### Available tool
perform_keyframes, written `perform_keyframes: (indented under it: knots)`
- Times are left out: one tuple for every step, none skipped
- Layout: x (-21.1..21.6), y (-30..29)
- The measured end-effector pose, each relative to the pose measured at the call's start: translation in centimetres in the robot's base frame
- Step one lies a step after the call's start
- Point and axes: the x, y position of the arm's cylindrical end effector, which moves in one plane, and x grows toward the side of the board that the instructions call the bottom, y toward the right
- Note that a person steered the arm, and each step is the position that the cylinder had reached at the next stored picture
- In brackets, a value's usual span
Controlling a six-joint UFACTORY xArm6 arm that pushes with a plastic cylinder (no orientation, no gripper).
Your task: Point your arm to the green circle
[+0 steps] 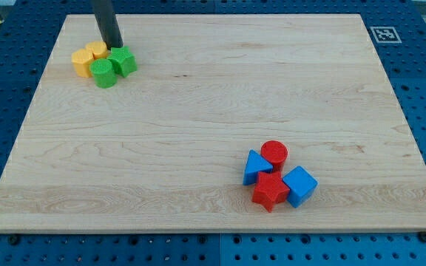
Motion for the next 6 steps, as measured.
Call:
perform_keyframes:
  knots:
    - [-0.3,2.7]
    - [-0.1,6.7]
    - [1.4,9.9]
    - [4.5,11.1]
    - [6.6,11.0]
    - [6.6,10.4]
